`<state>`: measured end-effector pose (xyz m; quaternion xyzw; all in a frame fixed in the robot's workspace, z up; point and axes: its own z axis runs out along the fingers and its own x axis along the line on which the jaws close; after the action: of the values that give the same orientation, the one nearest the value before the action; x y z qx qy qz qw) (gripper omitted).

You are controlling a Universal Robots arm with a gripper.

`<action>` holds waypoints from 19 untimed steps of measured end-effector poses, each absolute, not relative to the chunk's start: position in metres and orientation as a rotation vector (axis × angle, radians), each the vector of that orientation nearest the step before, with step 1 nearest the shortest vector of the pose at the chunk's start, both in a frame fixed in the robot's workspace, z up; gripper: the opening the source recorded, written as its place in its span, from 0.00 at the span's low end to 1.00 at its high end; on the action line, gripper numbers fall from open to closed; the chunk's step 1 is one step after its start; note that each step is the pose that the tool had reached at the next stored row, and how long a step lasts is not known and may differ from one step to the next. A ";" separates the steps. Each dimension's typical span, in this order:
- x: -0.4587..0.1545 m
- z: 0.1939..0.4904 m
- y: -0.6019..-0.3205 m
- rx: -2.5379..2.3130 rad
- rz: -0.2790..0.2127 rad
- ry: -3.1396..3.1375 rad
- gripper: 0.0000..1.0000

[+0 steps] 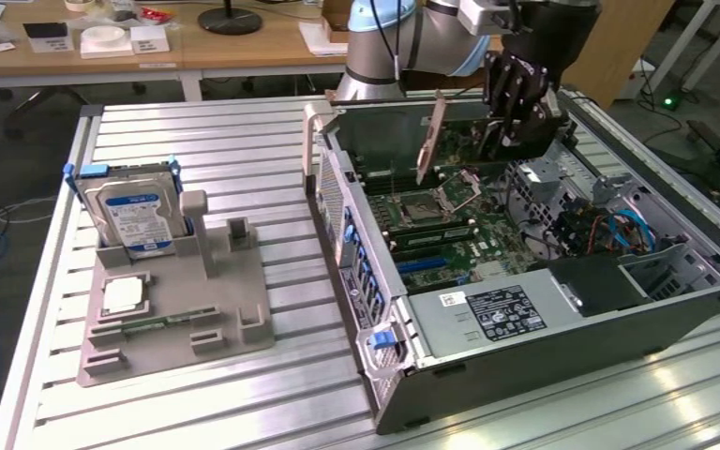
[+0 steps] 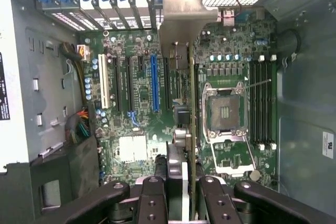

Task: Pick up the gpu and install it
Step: 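Insert the gpu into the slot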

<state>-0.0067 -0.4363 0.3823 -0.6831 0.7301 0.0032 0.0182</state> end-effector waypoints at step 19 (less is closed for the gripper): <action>-0.019 0.358 -0.436 -2.150 -0.002 2.229 0.28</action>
<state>-0.0188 -0.4363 0.3581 -0.6941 0.7195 -0.0005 0.0222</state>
